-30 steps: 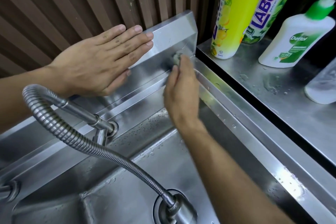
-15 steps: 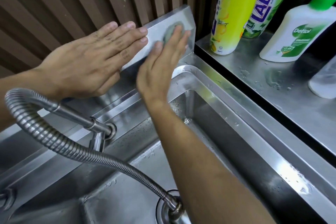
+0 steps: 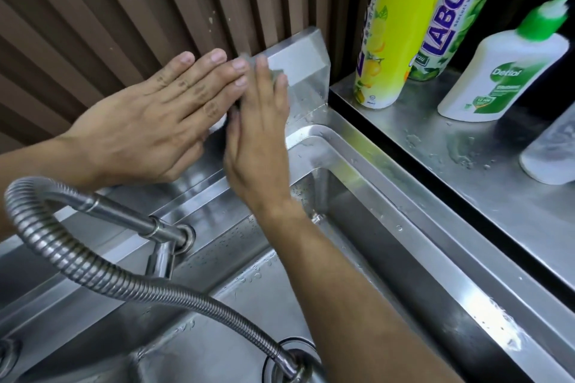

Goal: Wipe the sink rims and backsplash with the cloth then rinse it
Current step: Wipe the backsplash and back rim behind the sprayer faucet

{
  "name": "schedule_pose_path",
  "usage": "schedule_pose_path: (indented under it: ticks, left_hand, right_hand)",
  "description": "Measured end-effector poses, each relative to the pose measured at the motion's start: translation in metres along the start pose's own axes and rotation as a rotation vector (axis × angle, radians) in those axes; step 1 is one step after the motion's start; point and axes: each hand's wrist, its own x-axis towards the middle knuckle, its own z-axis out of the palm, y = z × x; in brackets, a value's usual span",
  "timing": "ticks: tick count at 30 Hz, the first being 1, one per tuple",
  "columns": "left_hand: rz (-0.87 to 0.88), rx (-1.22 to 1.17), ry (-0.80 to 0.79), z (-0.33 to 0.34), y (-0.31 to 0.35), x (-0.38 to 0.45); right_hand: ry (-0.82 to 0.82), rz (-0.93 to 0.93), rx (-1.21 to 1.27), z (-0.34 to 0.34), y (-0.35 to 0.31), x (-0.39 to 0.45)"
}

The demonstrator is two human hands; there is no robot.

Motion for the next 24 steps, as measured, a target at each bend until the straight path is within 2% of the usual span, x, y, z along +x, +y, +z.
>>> schedule_pose_path:
  ticks: [4,6,8,11,14,17,20,22,24]
  left_hand:
    - [0.027,-0.031,-0.040,0.001,0.000,0.003]
    - [0.038,-0.055,-0.064,0.001,0.000,0.004]
    - [0.045,-0.073,-0.076,0.000,-0.002,0.004]
    - [0.057,-0.105,-0.069,0.000,-0.004,0.002]
    - [0.066,-0.131,-0.086,-0.003,-0.005,0.003]
    - [0.052,-0.127,-0.103,-0.004,-0.005,0.002]
    - [0.040,-0.117,-0.119,-0.005,-0.004,0.001]
    - [0.038,-0.122,-0.122,-0.004,-0.004,0.002]
    - [0.037,-0.118,-0.121,-0.004,-0.004,0.002]
  right_hand:
    - [0.310,0.199,0.046,-0.020,0.026,0.050]
    - [0.362,0.345,0.141,-0.017,0.019,0.050]
    - [0.285,0.440,0.256,0.000,-0.008,0.023]
    - [0.048,0.503,0.364,0.023,-0.046,-0.030]
    - [-0.060,0.506,0.368,0.022,-0.040,-0.037]
    - [0.011,0.500,0.311,-0.001,-0.035,-0.022]
    - [0.108,0.630,0.376,-0.032,-0.037,-0.004]
    - [0.066,0.684,0.307,-0.053,-0.033,-0.004]
    - [-0.070,0.610,0.051,-0.071,-0.025,-0.015]
